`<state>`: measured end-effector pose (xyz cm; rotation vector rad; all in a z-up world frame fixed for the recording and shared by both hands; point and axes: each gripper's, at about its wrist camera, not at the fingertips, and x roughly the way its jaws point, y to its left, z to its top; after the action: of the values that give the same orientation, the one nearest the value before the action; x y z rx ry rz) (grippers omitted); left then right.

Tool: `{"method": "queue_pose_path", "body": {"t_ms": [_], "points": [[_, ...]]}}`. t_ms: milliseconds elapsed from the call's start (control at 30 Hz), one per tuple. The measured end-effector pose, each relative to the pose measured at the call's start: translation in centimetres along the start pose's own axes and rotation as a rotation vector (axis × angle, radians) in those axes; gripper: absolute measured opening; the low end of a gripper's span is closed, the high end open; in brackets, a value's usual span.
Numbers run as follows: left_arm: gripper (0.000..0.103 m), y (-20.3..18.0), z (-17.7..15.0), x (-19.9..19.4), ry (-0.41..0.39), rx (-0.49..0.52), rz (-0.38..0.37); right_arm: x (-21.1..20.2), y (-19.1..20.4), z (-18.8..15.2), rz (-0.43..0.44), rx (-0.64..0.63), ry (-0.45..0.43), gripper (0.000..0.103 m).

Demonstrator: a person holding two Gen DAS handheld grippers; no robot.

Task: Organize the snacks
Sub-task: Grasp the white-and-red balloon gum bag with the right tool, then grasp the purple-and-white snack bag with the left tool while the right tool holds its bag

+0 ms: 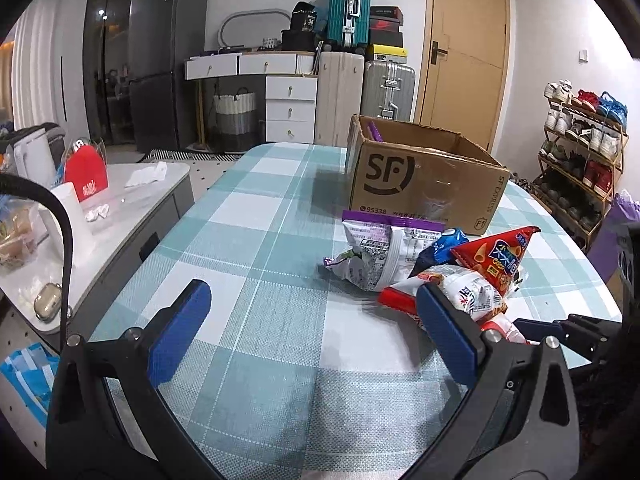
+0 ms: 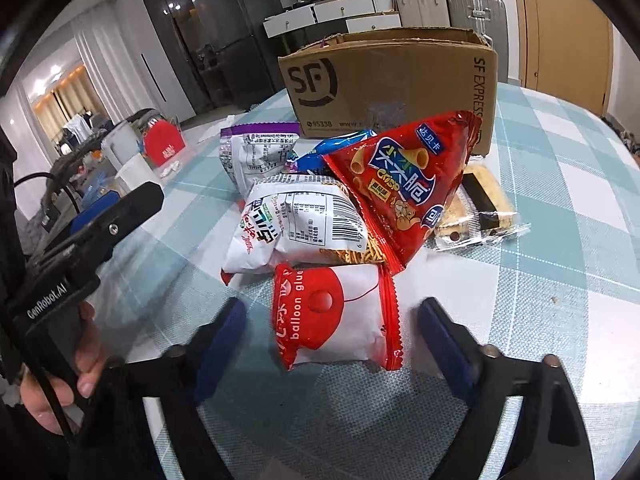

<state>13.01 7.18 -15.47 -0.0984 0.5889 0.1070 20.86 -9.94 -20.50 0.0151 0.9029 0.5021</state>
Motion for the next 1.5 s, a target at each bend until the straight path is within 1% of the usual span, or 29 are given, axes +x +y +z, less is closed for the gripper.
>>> {"method": "queue_pose_path", "body": {"t_ms": [133, 200, 233, 267, 400, 467, 600, 700, 833, 867, 900, 1000, 1100, 1167, 1233, 1300, 1400, 1500], "points": [[0.102, 0.0, 0.0, 0.0, 0.001, -0.002, -0.001, 0.3, 0.7, 0.2, -0.031, -0.023, 0.004, 0.065], [0.102, 0.1, 0.0, 0.1, 0.003, -0.002, -0.004, 0.3, 1.0, -0.1, -0.031, -0.028, 0.003, 0.06], [0.102, 0.1, 0.0, 0.1, 0.002, -0.001, -0.001, 0.1, 0.9, -0.1, -0.008, -0.028, -0.002, 0.052], [0.102, 0.1, 0.0, 0.1, 0.001, 0.001, 0.0, 0.0, 0.7, -0.2, 0.035, -0.02, -0.005, 0.05], [0.102, -0.4, -0.1, 0.2, -0.013, 0.023, 0.0, -0.9, -0.8, -0.5, 0.066, 0.052, -0.041, 0.05], [0.102, -0.5, -0.2, 0.3, -0.013, 0.027, -0.004, -1.8, -1.5, -0.8, 0.06, 0.072, -0.071, 0.05], [0.102, -0.7, -0.2, 0.8, 0.003, 0.031, -0.009, -3.0, -2.1, -1.2, 0.039, 0.067, -0.1, 0.05], [0.102, -0.9, -0.2, 1.2, 0.02, 0.035, -0.006, -3.8, -2.8, -1.2, 0.0, 0.039, -0.113, 0.05], [0.102, -1.1, -0.3, 1.4, 0.035, 0.038, 0.001, -5.0, -4.1, -1.0, -0.068, -0.01, -0.155, 0.05], [0.102, -1.2, -0.3, 1.5, 0.04, 0.041, 0.002, -5.3, -4.5, -1.1, -0.071, -0.016, -0.165, 0.05], [0.102, -1.4, -0.3, 1.7, 0.047, 0.048, -0.001, -5.4, -4.8, -1.1, -0.066, -0.014, -0.174, 0.05], [0.102, -2.2, -0.4, 2.5, 0.08, 0.086, -0.001, -5.9, -5.4, -1.1, 0.007, -0.014, -0.19, 0.05], [0.102, -2.8, -0.5, 3.3, 0.117, 0.123, -0.003, -6.1, -5.0, -1.2, 0.008, -0.029, -0.21, 0.05], [0.102, -2.9, -0.4, 3.3, 0.115, 0.121, -0.012, -6.3, -4.9, -1.3, 0.01, -0.035, -0.214, 0.05], [0.102, -2.4, -0.2, 3.1, 0.09, 0.1, -0.032, -6.4, -4.9, -1.3, 0.014, -0.035, -0.221, 0.05], [0.102, -2.1, 0.1, 3.0, 0.066, 0.084, -0.033, -6.5, -4.8, -1.3, 0.023, -0.032, -0.231, 0.05], [0.102, -2.2, 1.1, 3.9, 0.092, 0.078, -0.045, -6.9, -4.8, -1.5, 0.03, -0.029, -0.25, 0.05], [0.102, -3.0, 2.2, 5.0, 0.117, 0.082, -0.038, -7.3, -4.9, -1.6, 0.034, -0.025, -0.271, 0.05]]}}
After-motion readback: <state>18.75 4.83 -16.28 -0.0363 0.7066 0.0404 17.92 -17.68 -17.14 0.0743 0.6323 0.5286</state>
